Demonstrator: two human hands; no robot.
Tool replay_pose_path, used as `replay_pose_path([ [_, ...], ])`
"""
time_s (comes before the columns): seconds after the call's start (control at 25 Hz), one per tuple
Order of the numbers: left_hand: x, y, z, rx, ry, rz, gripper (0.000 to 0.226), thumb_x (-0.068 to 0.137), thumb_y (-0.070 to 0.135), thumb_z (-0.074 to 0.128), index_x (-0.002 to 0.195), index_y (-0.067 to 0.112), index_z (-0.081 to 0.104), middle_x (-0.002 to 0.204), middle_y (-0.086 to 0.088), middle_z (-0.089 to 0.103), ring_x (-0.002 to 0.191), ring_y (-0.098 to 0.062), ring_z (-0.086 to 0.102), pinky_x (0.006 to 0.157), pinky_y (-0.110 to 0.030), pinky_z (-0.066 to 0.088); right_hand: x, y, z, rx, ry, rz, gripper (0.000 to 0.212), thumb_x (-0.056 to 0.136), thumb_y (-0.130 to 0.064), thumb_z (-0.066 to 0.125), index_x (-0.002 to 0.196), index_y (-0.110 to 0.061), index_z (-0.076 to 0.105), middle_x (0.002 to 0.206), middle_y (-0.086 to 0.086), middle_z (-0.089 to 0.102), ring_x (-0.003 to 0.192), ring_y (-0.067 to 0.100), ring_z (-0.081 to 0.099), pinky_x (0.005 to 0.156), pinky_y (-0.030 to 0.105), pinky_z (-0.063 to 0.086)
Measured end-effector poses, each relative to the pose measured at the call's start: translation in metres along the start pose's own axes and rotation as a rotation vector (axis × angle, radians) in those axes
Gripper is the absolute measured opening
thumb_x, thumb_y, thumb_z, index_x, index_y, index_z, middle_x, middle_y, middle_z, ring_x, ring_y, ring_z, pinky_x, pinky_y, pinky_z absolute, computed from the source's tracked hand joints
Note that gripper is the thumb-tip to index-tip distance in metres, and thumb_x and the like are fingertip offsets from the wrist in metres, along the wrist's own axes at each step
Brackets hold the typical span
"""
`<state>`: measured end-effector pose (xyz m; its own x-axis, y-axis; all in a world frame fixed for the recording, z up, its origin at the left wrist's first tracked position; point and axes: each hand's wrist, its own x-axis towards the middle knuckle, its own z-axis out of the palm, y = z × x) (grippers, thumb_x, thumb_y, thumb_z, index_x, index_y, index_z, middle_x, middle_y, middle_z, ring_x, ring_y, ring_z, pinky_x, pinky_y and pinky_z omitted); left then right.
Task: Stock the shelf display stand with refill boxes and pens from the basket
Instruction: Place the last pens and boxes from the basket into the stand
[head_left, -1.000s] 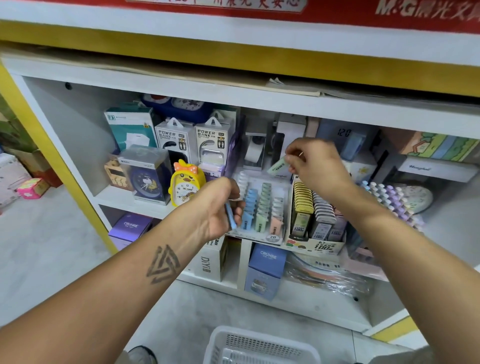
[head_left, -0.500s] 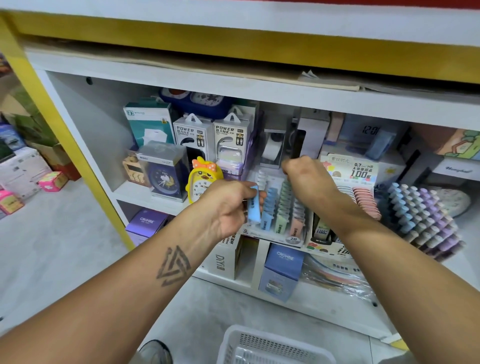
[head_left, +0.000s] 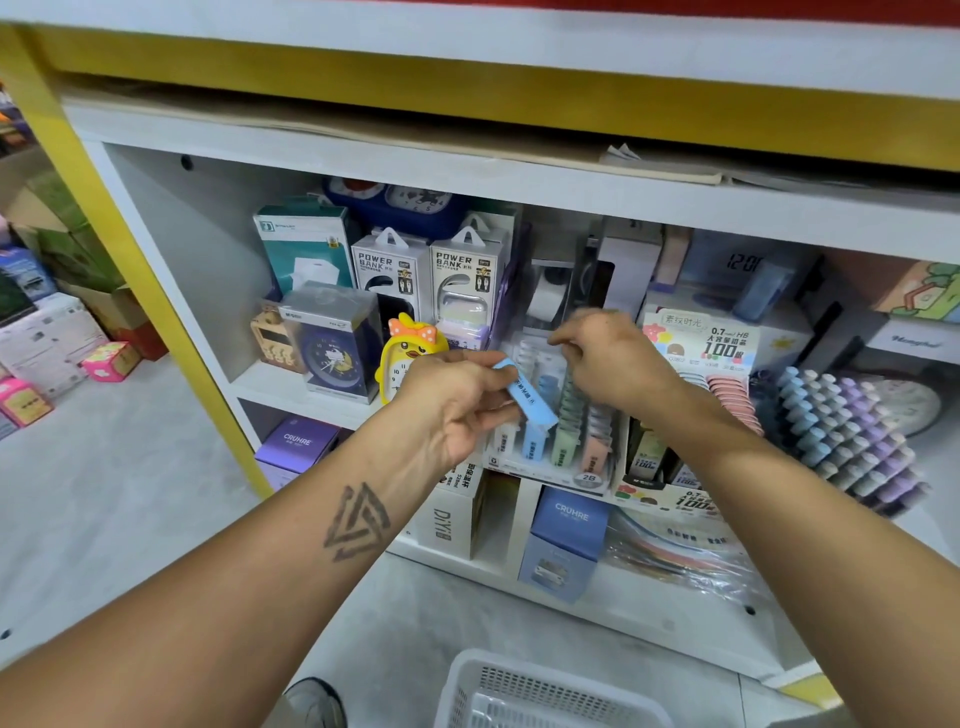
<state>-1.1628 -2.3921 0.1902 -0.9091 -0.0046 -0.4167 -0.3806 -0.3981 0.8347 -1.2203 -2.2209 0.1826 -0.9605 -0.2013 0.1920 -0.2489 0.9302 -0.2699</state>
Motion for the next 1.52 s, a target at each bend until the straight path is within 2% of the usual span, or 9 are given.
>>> replay_pose_path([
  [0.12, 0.002, 0.003, 0.001, 0.031, 0.057, 0.049, 0.019, 0.084, -0.007, 0.068, 0.095, 0.009, 0.064, 0.084, -0.010, 0.071, 0.071, -0.019, 0.067, 0.064, -0.030, 0.054, -0.010, -0.009, -0.019, 0.729, -0.139, 0.165, 0.017, 0.099, -0.026, 0.062, 0.093, -0.017, 0.076, 0.085, 0.004, 0.077, 0.067, 0.012, 0.069, 0.062, 0.029, 0.053],
  [0.2, 0.002, 0.005, 0.002, -0.052, 0.077, 0.063, 0.018, 0.084, -0.009, 0.067, 0.095, 0.006, 0.064, 0.085, -0.013, 0.069, 0.068, -0.019, 0.065, 0.054, -0.025, 0.055, -0.019, -0.010, -0.028, 0.982, -0.294, 0.199, 0.022, 0.097, -0.028, 0.064, 0.092, -0.010, 0.075, 0.081, 0.015, 0.076, 0.064, 0.018, 0.071, 0.052, 0.024, 0.054],
  [0.4, 0.002, 0.001, 0.008, -0.177, 0.060, 0.105, 0.021, 0.085, -0.019, 0.060, 0.100, -0.005, 0.057, 0.104, -0.027, 0.064, 0.079, -0.030, 0.068, 0.071, -0.031, 0.061, -0.027, -0.003, -0.037, 1.261, -0.227, 0.310, 0.013, 0.091, 0.004, 0.064, 0.103, 0.003, 0.071, 0.093, 0.024, 0.074, 0.079, 0.024, 0.076, 0.066, 0.019, 0.060],
  [0.6, 0.001, -0.005, 0.007, 0.010, 0.071, 0.141, 0.013, 0.088, -0.017, 0.057, 0.093, -0.006, 0.062, 0.090, -0.024, 0.069, 0.069, -0.028, 0.070, 0.068, -0.032, 0.062, -0.022, 0.002, -0.032, 1.015, 0.000, 0.218, 0.013, 0.092, 0.005, 0.064, 0.104, 0.001, 0.067, 0.080, 0.016, 0.075, 0.066, 0.019, 0.073, 0.064, 0.026, 0.061],
  [0.72, 0.008, -0.011, 0.003, 0.707, 0.133, 0.354, 0.020, 0.090, 0.003, 0.058, 0.103, 0.010, 0.071, 0.098, -0.011, 0.072, 0.080, -0.024, 0.066, 0.076, -0.032, 0.056, -0.015, 0.006, -0.028, 0.665, 0.188, 0.149, 0.011, 0.091, -0.002, 0.069, 0.101, -0.007, 0.069, 0.085, 0.008, 0.072, 0.071, 0.017, 0.073, 0.075, 0.038, 0.062],
  [0.84, 0.009, -0.022, 0.000, 1.362, -0.025, 0.579, 0.044, 0.089, 0.022, 0.059, 0.132, 0.020, 0.058, 0.128, -0.004, 0.061, 0.109, -0.025, 0.062, 0.091, -0.023, 0.047, -0.012, 0.009, -0.018, 0.251, 0.263, 0.004, 0.015, 0.091, -0.012, 0.070, 0.105, -0.017, 0.073, 0.092, 0.002, 0.072, 0.084, 0.019, 0.068, 0.081, 0.037, 0.059],
  [0.92, 0.011, -0.033, -0.001, 1.579, -0.174, 0.652, 0.057, 0.089, 0.027, 0.057, 0.144, 0.019, 0.045, 0.152, -0.008, 0.041, 0.139, -0.024, 0.039, 0.110, -0.028, 0.036, -0.011, 0.008, -0.007, 0.112, 0.226, -0.066, 0.014, 0.092, -0.013, 0.068, 0.106, -0.016, 0.069, 0.093, 0.006, 0.072, 0.085, 0.025, 0.067, 0.079, 0.039, 0.057],
  [1.08, 0.015, -0.043, -0.005, 1.686, -0.266, 0.607, 0.068, 0.093, 0.030, 0.053, 0.154, 0.019, 0.025, 0.163, -0.010, 0.017, 0.151, -0.015, 0.010, 0.116, -0.027, 0.022, -0.005, 0.004, 0.009, 0.024, 0.109, -0.073, 0.007, 0.093, -0.013, 0.066, 0.099, -0.013, 0.063, 0.091, 0.010, 0.069, 0.084, 0.030, 0.065, 0.076, 0.044, 0.057],
  [1.52, 0.013, -0.040, -0.004, 1.684, -0.264, 0.606, 0.066, 0.093, 0.029, 0.052, 0.154, 0.017, 0.028, 0.163, -0.010, 0.019, 0.151, -0.016, 0.011, 0.116, -0.030, 0.024, -0.008, -0.007, 0.005, -0.061, -0.002, -0.092, 0.003, 0.095, -0.008, 0.060, 0.093, -0.010, 0.061, 0.091, 0.014, 0.064, 0.083, 0.032, 0.061, 0.076, 0.043, 0.055],
])
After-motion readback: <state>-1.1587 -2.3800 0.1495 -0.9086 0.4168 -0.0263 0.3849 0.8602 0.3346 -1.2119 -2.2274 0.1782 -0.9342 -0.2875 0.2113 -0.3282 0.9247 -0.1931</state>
